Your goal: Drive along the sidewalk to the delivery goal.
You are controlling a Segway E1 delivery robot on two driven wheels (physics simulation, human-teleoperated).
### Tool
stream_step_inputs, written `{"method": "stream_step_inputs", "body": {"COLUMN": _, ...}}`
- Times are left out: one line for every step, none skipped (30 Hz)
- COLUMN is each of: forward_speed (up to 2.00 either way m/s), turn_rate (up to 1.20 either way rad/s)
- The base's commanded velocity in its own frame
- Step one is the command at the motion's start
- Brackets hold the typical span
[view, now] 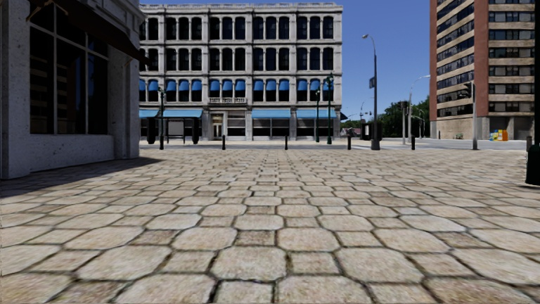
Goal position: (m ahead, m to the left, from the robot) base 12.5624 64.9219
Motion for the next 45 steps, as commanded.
{"method": "stream_step_inputs", "body": {"forward_speed": 2.0, "turn_rate": 0.0}}
{"method": "stream_step_inputs", "body": {"forward_speed": 2.0, "turn_rate": 0.0}}
{"method": "stream_step_inputs", "body": {"forward_speed": 2.0, "turn_rate": 0.0}}
{"method": "stream_step_inputs", "body": {"forward_speed": 2.0, "turn_rate": 0.0}}
{"method": "stream_step_inputs", "body": {"forward_speed": 2.0, "turn_rate": 0.0}}
{"method": "stream_step_inputs", "body": {"forward_speed": 2.0, "turn_rate": 0.0}}
{"method": "stream_step_inputs", "body": {"forward_speed": 2.0, "turn_rate": 0.0}}
{"method": "stream_step_inputs", "body": {"forward_speed": 2.0, "turn_rate": 0.0}}
{"method": "stream_step_inputs", "body": {"forward_speed": 2.0, "turn_rate": 0.0}}
{"method": "stream_step_inputs", "body": {"forward_speed": 2.0, "turn_rate": 0.0}}
{"method": "stream_step_inputs", "body": {"forward_speed": 2.0, "turn_rate": 0.0}}
{"method": "stream_step_inputs", "body": {"forward_speed": 2.0, "turn_rate": 0.0}}
{"method": "stream_step_inputs", "body": {"forward_speed": 2.0, "turn_rate": 0.0}}
{"method": "stream_step_inputs", "body": {"forward_speed": 2.0, "turn_rate": 0.0}}
{"method": "stream_step_inputs", "body": {"forward_speed": 2.0, "turn_rate": 0.0}}
{"method": "stream_step_inputs", "body": {"forward_speed": 2.0, "turn_rate": 0.0}}
{"method": "stream_step_inputs", "body": {"forward_speed": 2.0, "turn_rate": 0.0}}
{"method": "stream_step_inputs", "body": {"forward_speed": 2.0, "turn_rate": 0.0}}
{"method": "stream_step_inputs", "body": {"forward_speed": 2.0, "turn_rate": 0.0}}
{"method": "stream_step_inputs", "body": {"forward_speed": 2.0, "turn_rate": 0.0}}
{"method": "stream_step_inputs", "body": {"forward_speed": 2.0, "turn_rate": 0.0}}
{"method": "stream_step_inputs", "body": {"forward_speed": 2.0, "turn_rate": 0.0}}
{"method": "stream_step_inputs", "body": {"forward_speed": 2.0, "turn_rate": 0.0}}
{"method": "stream_step_inputs", "body": {"forward_speed": 2.0, "turn_rate": 0.0}}
{"method": "stream_step_inputs", "body": {"forward_speed": 2.0, "turn_rate": 0.0}}
{"method": "stream_step_inputs", "body": {"forward_speed": 2.0, "turn_rate": 0.0}}
{"method": "stream_step_inputs", "body": {"forward_speed": 2.0, "turn_rate": 0.0}}
{"method": "stream_step_inputs", "body": {"forward_speed": 2.0, "turn_rate": 0.0}}
{"method": "stream_step_inputs", "body": {"forward_speed": 2.0, "turn_rate": 0.0}}
{"method": "stream_step_inputs", "body": {"forward_speed": 2.0, "turn_rate": 0.0}}
{"method": "stream_step_inputs", "body": {"forward_speed": 2.0, "turn_rate": 0.0}}
{"method": "stream_step_inputs", "body": {"forward_speed": 2.0, "turn_rate": 0.0}}
{"method": "stream_step_inputs", "body": {"forward_speed": 2.0, "turn_rate": 0.0}}
{"method": "stream_step_inputs", "body": {"forward_speed": 2.0, "turn_rate": 0.0}}
{"method": "stream_step_inputs", "body": {"forward_speed": 2.0, "turn_rate": 0.0}}
{"method": "stream_step_inputs", "body": {"forward_speed": 2.0, "turn_rate": 0.0}}
{"method": "stream_step_inputs", "body": {"forward_speed": 2.0, "turn_rate": 0.0}}
{"method": "stream_step_inputs", "body": {"forward_speed": 2.0, "turn_rate": 0.0}}
{"method": "stream_step_inputs", "body": {"forward_speed": 2.0, "turn_rate": 0.0}}
{"method": "stream_step_inputs", "body": {"forward_speed": 2.0, "turn_rate": 0.0}}
{"method": "stream_step_inputs", "body": {"forward_speed": 2.0, "turn_rate": 0.0}}
{"method": "stream_step_inputs", "body": {"forward_speed": 2.0, "turn_rate": 0.0}}
{"method": "stream_step_inputs", "body": {"forward_speed": 2.0, "turn_rate": 0.0}}
{"method": "stream_step_inputs", "body": {"forward_speed": 2.0, "turn_rate": 0.0}}
{"method": "stream_step_inputs", "body": {"forward_speed": 2.0, "turn_rate": 0.0}}
